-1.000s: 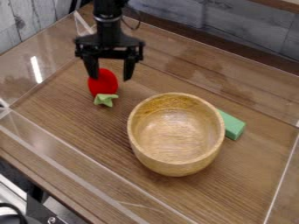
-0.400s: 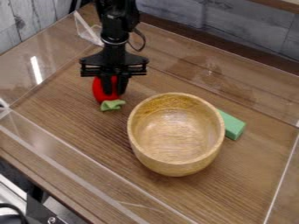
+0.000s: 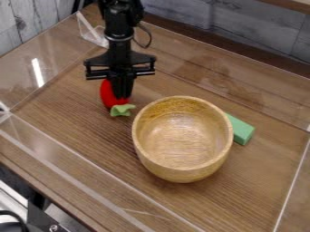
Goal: Move the red fruit to the right
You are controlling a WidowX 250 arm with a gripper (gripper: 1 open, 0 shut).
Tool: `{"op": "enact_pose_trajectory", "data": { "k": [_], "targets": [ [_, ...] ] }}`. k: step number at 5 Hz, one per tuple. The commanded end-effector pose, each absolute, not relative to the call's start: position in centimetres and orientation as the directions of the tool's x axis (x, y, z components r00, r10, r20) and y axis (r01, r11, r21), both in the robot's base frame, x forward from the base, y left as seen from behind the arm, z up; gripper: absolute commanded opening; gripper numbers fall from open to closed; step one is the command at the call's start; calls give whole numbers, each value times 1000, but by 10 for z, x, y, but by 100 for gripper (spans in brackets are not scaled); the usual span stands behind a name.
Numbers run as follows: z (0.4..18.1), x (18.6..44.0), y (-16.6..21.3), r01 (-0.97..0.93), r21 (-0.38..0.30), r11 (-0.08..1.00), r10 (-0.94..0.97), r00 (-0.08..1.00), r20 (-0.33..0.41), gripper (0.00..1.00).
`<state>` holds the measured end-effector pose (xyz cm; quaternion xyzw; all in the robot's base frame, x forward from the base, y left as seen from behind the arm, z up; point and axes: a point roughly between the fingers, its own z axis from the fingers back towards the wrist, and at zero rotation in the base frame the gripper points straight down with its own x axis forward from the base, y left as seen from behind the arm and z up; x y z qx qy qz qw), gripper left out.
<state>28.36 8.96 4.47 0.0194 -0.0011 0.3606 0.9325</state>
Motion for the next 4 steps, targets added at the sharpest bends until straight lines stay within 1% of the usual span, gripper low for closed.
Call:
{"op": "enact_pose_trajectory", "data": {
  "k": [1,2,3,4],
  "targets": [
    [89,303,80,-692,-34,721,692,717,87,0],
    [107,313,61,-691,-64,720,694,715,83,0],
    [115,327,37,-585,-75,807,590,803,82,0],
    [110,340,8,-490,-70,869,495,865,88,0]
  ]
}}
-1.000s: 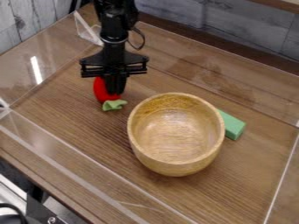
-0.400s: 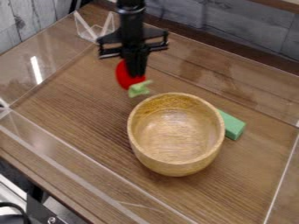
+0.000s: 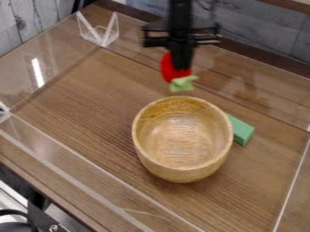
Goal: Move the red fruit to the right
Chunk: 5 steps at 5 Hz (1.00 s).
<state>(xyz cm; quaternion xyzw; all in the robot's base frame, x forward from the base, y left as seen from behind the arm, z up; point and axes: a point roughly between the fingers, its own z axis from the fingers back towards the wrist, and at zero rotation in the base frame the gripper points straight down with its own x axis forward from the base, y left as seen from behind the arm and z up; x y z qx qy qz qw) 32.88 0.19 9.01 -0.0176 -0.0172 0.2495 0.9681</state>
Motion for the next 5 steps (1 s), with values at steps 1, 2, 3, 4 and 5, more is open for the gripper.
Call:
{"op": "enact_pose_trajectory", "data": {
  "k": [1,2,3,4,5],
  "targets": [
    [100,334,18,-481,-54,875,484,871,86,0],
    [90,336,11,-449,-39,893,450,889,81,0],
    [81,331,20,-447,-27,894,447,891,76,0],
    [93,334,-8,-467,-52,883,469,880,76,0],
    [100,337,-42,-460,-75,885,465,883,68,0]
  ]
}}
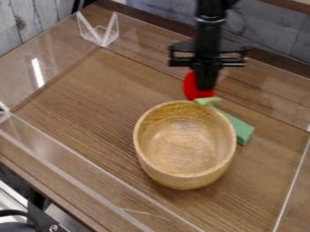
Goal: Move the red fruit to the right
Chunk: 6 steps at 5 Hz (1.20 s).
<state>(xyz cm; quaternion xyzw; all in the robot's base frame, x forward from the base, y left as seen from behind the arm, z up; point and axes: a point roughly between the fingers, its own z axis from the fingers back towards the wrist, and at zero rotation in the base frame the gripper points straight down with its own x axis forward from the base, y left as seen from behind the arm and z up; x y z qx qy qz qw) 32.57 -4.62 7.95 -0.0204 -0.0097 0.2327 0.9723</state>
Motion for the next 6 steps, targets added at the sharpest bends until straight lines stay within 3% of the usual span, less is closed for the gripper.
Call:
{"op": "enact_pose_trajectory", "data": {
  "k": [1,2,4,5,6],
  "targets": [
    [98,333,-71,-405,-93,910,411,910,58,0],
    [92,324,-98,-343,-105,933,350,935,53,0],
    [79,311,-127,-458,-122,881,465,884,41,0],
    [74,303,-132,-427,-127,895,435,900,37,100],
    [69,299,-134,-407,-134,904,414,909,37,100]
  ]
}}
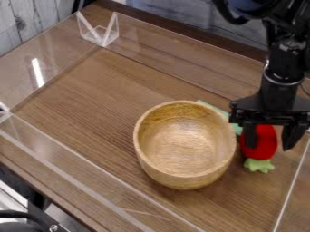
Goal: Move the red fruit to the right
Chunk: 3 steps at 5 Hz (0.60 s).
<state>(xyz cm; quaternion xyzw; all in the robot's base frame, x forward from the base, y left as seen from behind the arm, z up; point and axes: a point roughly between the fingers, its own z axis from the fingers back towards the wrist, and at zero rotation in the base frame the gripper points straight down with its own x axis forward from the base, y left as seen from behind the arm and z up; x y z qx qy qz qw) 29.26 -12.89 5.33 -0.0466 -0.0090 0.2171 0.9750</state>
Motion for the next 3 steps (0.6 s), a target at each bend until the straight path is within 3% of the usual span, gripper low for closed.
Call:
{"op": "enact_pose_trajectory", "data": {
  "k": [1,3],
  "targets": [
    [60,292,-141,-367,-138,920,375,926,38,100],
    [40,297,-147,-376,-139,916,384,923,37,100]
  ]
}}
